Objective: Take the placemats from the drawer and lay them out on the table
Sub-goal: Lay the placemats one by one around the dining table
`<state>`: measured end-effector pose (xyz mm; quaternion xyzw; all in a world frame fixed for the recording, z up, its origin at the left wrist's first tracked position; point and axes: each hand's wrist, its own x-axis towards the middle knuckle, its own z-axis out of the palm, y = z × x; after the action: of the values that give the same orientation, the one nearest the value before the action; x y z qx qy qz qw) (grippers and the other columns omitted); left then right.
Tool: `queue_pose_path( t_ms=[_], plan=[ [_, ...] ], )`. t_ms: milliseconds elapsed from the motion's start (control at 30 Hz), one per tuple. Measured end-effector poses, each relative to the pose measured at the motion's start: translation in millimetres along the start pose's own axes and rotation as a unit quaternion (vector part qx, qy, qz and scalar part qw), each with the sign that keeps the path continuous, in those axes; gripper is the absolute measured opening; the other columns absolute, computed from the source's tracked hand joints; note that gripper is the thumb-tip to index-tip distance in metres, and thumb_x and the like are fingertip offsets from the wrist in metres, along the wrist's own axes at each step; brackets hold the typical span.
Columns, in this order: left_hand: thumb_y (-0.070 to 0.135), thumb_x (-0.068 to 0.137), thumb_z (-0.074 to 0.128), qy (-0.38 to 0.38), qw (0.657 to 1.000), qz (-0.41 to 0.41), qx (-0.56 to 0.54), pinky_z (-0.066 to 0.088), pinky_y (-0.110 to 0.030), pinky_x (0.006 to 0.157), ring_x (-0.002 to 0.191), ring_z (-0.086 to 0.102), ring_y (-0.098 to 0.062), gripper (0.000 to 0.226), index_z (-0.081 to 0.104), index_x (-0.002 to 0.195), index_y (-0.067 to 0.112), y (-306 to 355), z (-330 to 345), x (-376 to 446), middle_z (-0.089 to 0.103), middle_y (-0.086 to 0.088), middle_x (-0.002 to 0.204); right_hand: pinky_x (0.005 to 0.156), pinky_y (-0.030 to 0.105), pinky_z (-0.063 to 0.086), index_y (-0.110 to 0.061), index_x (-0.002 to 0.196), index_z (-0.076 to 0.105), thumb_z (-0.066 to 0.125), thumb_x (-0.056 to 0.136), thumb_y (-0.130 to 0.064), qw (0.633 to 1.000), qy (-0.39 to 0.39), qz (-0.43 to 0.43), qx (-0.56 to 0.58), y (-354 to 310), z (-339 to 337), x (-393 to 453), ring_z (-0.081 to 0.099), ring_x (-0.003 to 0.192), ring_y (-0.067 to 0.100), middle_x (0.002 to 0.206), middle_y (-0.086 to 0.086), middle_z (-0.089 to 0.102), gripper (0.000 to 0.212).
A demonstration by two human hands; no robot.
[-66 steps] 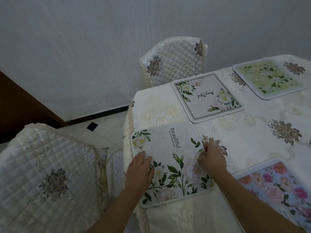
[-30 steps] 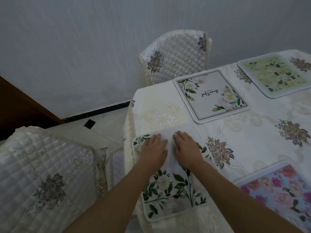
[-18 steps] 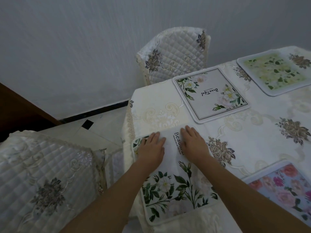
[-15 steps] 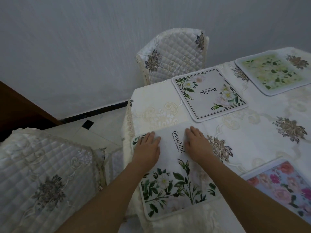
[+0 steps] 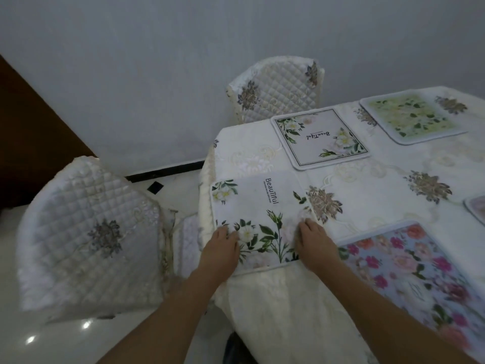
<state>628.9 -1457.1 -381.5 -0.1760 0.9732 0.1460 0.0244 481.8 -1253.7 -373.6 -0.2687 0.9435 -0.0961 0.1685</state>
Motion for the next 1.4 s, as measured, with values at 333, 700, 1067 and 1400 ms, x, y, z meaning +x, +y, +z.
queue_pose_path(
  t_ms=[333, 700, 1067, 1400],
  plan=[
    [0.031, 0.1, 0.034, -0.038, 0.999, -0.031, 0.014, 0.041, -0.034, 0.101, 0.13, 0.036, -0.024, 0.043, 0.044, 0.14, 0.02, 33, 18, -78, 0.039, -0.008, 0.142, 0.111, 0.036, 0.03, -0.01, 0.144, 0.035, 0.038, 0.099, -0.02, 0.999, -0.016, -0.029, 0.0, 2, 17, -70, 0.023, 0.142, 0.027, 0.154, 0.01, 0.027, 0.046],
    [0.035, 0.103, 0.022, -0.116, 0.992, 0.043, 0.011, 0.013, -0.047, 0.12, 0.148, 0.009, -0.029, 0.052, 0.022, 0.153, 0.021, 69, 23, -53, 0.015, -0.005, 0.162, 0.117, 0.038, 0.021, -0.02, 0.151, 0.026, 0.036, 0.1, -0.019, 0.996, -0.043, -0.076, 0.016, -52, 40, -80, 0.008, 0.148, 0.026, 0.161, 0.006, 0.014, 0.052],
    [0.045, 0.1, 0.03, -0.013, 0.999, 0.027, 0.016, 0.024, -0.045, 0.115, 0.138, 0.035, -0.025, 0.047, 0.046, 0.139, 0.024, 76, -31, -28, 0.041, -0.006, 0.149, 0.115, 0.036, 0.023, -0.017, 0.145, 0.037, 0.044, 0.097, -0.026, 0.997, 0.045, -0.053, 0.023, -31, -22, -84, 0.028, 0.14, 0.024, 0.151, 0.004, 0.037, 0.05],
    [0.058, 0.099, 0.018, 0.067, 0.991, 0.078, 0.085, 0.002, -0.049, 0.12, 0.149, 0.008, -0.024, 0.063, 0.023, 0.153, 0.027, 142, -148, -17, 0.011, -0.005, 0.163, 0.12, 0.042, 0.014, -0.019, 0.151, 0.025, 0.039, 0.098, -0.047, 0.99, 0.142, -0.008, -0.011, -6, -158, -121, 0.014, 0.147, 0.024, 0.16, 0.006, 0.02, 0.062]
  ],
)
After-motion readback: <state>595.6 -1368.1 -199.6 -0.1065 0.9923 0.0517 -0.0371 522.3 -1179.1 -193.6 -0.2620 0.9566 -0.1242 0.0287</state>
